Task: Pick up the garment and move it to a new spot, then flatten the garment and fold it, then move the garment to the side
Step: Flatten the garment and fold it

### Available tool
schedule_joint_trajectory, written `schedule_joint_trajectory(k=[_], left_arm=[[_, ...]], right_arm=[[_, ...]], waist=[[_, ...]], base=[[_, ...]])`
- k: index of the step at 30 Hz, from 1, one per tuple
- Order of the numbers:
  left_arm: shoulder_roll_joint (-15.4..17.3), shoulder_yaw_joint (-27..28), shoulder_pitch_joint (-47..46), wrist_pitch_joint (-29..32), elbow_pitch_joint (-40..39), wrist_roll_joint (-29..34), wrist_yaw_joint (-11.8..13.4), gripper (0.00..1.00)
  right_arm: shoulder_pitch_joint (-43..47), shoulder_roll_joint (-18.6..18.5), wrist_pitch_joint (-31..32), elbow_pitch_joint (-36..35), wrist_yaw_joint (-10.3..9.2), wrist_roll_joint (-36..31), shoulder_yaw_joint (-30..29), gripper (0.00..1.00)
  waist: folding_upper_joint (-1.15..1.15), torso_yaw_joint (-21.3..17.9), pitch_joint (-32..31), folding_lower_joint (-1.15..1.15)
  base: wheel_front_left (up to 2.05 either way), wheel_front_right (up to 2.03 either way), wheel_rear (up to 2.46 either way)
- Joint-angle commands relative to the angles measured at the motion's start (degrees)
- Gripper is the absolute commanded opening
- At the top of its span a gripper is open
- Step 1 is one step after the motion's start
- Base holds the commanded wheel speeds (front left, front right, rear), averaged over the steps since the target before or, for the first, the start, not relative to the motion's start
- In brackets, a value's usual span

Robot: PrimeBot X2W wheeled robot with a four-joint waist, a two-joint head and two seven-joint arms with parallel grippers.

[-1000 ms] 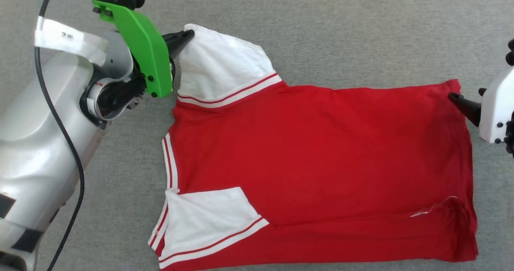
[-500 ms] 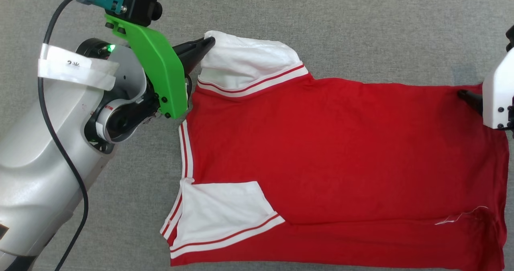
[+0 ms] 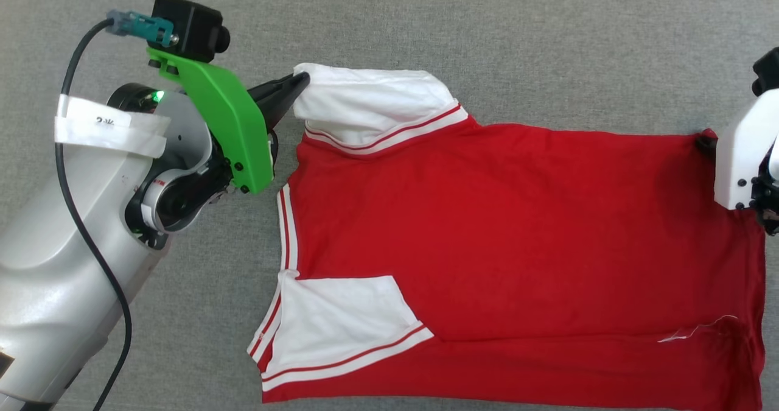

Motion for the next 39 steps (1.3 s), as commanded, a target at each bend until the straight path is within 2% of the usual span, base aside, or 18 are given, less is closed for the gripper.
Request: schedule_joint_trajectory(k=[1,7,8,11,12,14,16,24,34,39], left_arm=[[0.4,0.2,1.4,-0.8,0.6,-0.2,-0.4,0.0],[0.7,0.3,4.0,-3.5,3.7,-0.2,-1.1,0.0],[0.7,0.6,5.8,-4.9,4.8,-0.8,-1.4,0.0],[0.8,0.5,7.9,-5.8,5.3,-1.3,-1.6,0.0],[1.1,0.2,10.4,-6.7,5.2,-1.7,-1.7,0.0],[1.7,-0.3,14.1,-7.6,3.5,-2.3,-1.2,0.0],[3.3,-1.0,18.2,-8.1,1.4,-2.2,0.4,0.0],[5.7,-3.3,26.8,-8.2,-2.8,-2.8,2.9,0.0],[5.4,-7.0,31.9,-8.6,-1.1,-1.2,3.4,0.0],[5.2,-8.2,32.5,-8.3,0.4,-0.4,3.4,0.0]], right_arm=[[1.4,0.6,-1.8,0.7,-0.04,0.7,-0.2,0.0],[3.0,-0.5,-10.1,0.3,-0.04,0.8,-0.4,0.0],[4.8,-0.7,-13.8,0.2,-0.04,2.0,-0.7,0.0],[7.2,-1.3,-17.1,-0.1,-0.04,3.1,-0.6,0.0],[10.7,-1.6,-20.3,-0.6,-0.04,5.5,0.1,0.0],[15.0,-2.9,-24.9,-1.6,-0.04,6.9,1.0,0.0],[18.8,-3.2,-29.0,-2.5,-0.04,8.9,1.7,0.0],[25.3,-4.6,-34.7,-3.5,-0.04,10.7,3.7,0.0],[31.2,-6.7,-36.9,-3.7,-0.04,12.8,7.1,0.0],[32.1,-9.2,-36.2,-4.3,-0.04,12.8,9.7,0.0]], waist=[[0.0,-0.3,-1.1,0.0],[0.0,-1.0,-5.0,0.0],[0.0,-1.2,-7.3,0.0],[0.0,-1.1,-9.5,0.0],[0.0,-1.0,-11.5,0.0],[0.0,-0.8,-13.1,0.0],[0.0,-0.7,-14.4,0.0],[0.0,-0.7,-15.4,0.0],[0.0,-0.8,-16.3,0.0],[0.0,-1.1,-16.6,0.0]], base=[[0.0,0.0,0.0],[0.0,0.0,0.0],[0.0,0.0,0.0],[0.0,0.0,0.0],[0.0,0.0,0.0],[0.0,0.0,0.0],[0.0,0.0,0.0],[0.0,0.0,0.0],[0.0,0.0,0.0],[0.0,0.0,0.0]])
